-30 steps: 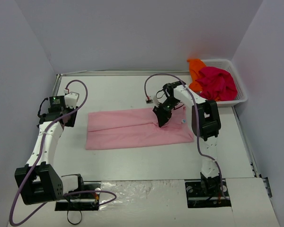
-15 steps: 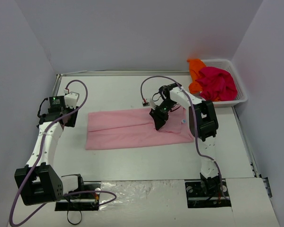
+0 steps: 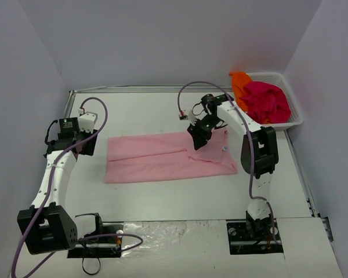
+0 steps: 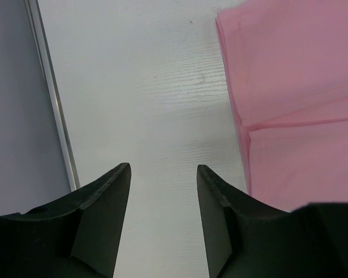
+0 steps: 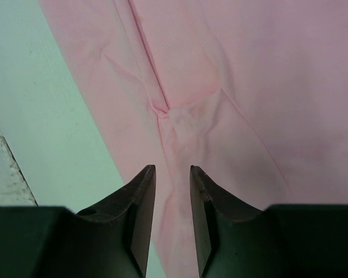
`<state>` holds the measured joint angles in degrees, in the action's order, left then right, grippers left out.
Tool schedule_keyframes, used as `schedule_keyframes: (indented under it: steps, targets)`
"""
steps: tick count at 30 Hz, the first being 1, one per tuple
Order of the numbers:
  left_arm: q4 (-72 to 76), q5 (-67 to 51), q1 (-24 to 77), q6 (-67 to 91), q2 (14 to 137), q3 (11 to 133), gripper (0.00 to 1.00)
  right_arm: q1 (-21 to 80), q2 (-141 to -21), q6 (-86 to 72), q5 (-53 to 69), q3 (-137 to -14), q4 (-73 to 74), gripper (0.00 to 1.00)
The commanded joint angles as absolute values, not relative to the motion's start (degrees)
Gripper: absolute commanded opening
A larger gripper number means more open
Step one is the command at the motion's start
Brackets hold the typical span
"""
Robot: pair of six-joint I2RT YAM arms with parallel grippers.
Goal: Fold and stack the t-shirts
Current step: Fold the other side of the tshirt into a rectangle, then rotate the tshirt 90 degrees
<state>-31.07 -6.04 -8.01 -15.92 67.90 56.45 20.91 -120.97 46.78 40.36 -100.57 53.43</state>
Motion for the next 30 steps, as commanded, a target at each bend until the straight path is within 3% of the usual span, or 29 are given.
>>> schedule_keyframes:
  steps: [1,7,9,10,12,15,19,30]
  targets:
    - [-32.25,-8.35,-8.26,-17.13,66.09,59.32,0.48,18.2,-113.13,44.48,37.09,-99.76,55.2,0.27]
    - [-34.88,-13.27,-7.21,-20.39,69.16,63.63,0.47,13.63,-106.28,42.37,34.98,-95.11,53.88,0.1]
    - [-34.89,-13.45,-6.16,-21.18,70.22,64.86,0.43,13.01,-103.73,41.23,34.02,-91.68,53.18,0.0]
    - [-34.98,-13.53,-4.85,-21.88,71.53,65.3,0.33,12.75,-102.75,40.52,33.23,-90.19,51.78,0.0]
    - [-34.72,-13.1,-3.09,-22.23,73.03,66.44,0.22,12.74,-100.3,38.68,31.39,-85.71,49.67,0.0]
    - [-33.49,-12.4,1.73,-22.41,77.16,67.32,0.18,12.66,-97.48,36.04,29.1,-80.18,47.38,0.0]
    - [-31.38,-13.18,4.92,-21.19,85.23,69.43,0.03,12.48,-94.84,33.67,27.08,-74.89,46.06,0.0]
    - [-26.11,-15.03,5.62,-20.48,96.85,69.79,0.02,11.61,-93.95,29.71,21.1,-66.88,42.89,0.0]
